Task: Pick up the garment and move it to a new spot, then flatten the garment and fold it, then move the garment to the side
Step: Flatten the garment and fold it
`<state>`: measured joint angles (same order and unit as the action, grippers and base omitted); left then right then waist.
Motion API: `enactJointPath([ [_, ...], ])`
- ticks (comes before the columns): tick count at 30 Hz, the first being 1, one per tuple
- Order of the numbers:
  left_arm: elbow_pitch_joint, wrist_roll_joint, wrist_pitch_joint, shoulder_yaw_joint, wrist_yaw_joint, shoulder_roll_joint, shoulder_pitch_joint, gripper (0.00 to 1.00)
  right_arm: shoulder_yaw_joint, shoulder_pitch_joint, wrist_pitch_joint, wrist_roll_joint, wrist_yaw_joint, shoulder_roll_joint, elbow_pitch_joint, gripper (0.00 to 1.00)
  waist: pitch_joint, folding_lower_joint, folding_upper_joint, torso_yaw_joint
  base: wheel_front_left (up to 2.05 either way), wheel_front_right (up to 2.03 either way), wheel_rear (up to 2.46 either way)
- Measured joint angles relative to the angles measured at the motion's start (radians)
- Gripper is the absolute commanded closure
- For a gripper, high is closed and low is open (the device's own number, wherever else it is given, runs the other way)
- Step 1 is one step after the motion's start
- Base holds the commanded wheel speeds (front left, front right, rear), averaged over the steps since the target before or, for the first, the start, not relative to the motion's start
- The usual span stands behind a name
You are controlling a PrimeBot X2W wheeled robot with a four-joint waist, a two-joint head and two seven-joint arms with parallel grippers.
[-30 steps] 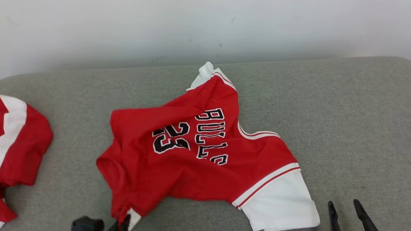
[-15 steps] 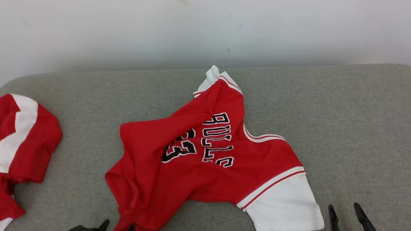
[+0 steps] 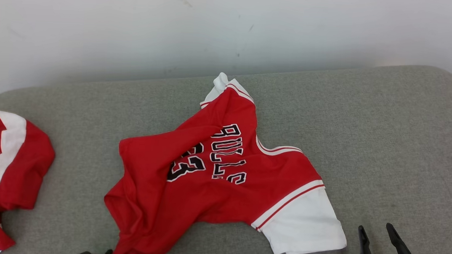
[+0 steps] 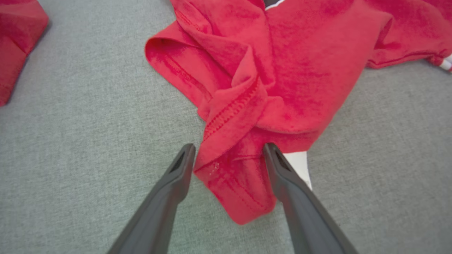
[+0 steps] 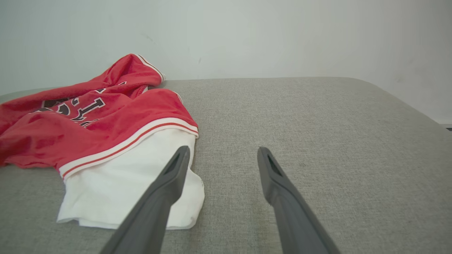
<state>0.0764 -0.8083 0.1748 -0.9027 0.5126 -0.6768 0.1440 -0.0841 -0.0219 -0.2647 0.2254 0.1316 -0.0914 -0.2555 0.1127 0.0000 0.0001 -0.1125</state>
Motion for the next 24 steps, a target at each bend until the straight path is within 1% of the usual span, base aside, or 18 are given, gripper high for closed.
enactJointPath([
  [8,0.024,-0.024,0.013,0.023,-0.01,0.009,0.0,0.0,0.0,0.001,0.0,0.0,0.0,0.0,-0.001,0.0,-0.004,0.0,0.0,-0.009,0.0,0.0,0.0],
  [10,0.023,-0.03,0.017,0.028,-0.012,0.01,0.0,0.03,0.001,0.001,0.0,0.0,0.0,0.0,-0.001,0.0,-0.006,0.0,0.0,-0.009,0.0,0.0,0.0],
  [12,0.023,-0.035,0.019,0.031,-0.015,0.01,-0.001,0.18,0.002,0.001,0.0,0.0,0.0,0.0,-0.002,0.0,-0.008,0.0,0.0,-0.009,0.0,0.0,0.0],
  [13,0.025,-0.039,0.019,0.034,-0.019,0.01,-0.003,0.28,0.002,0.0,0.0,0.0,0.0,0.0,-0.002,0.0,-0.01,0.0,0.0,-0.009,0.0,0.0,0.0],
  [14,0.025,-0.039,0.019,0.034,-0.019,0.01,-0.003,0.53,0.002,0.0,0.0,0.0,0.0,0.0,-0.002,0.0,-0.01,0.0,0.0,-0.009,0.0,0.0,0.0],
  [16,0.033,-0.044,0.019,0.035,-0.02,0.01,-0.007,0.7,0.001,0.0,0.0,0.0,0.0,0.0,-0.003,0.0,-0.013,0.0,0.0,-0.01,0.0,0.0,0.0],
  [17,0.036,-0.05,0.019,0.036,-0.021,0.01,-0.009,0.81,0.001,0.0,0.0,0.0,0.0,0.0,-0.003,0.0,-0.015,0.0,0.0,-0.01,0.0,0.0,0.0],
  [18,0.038,-0.057,0.019,0.037,-0.022,0.011,-0.01,1.0,0.0,0.0,0.0,0.0,0.0,0.0,-0.003,0.0,-0.016,0.0,0.0,-0.01,0.0,0.0,0.0],
  [24,0.056,-0.092,0.021,0.049,-0.051,0.025,-0.014,1.0,-0.001,0.0,0.0,-0.001,0.0,-0.004,-0.003,0.0,-0.018,0.0,0.0,-0.01,0.0,0.0,0.0],
])
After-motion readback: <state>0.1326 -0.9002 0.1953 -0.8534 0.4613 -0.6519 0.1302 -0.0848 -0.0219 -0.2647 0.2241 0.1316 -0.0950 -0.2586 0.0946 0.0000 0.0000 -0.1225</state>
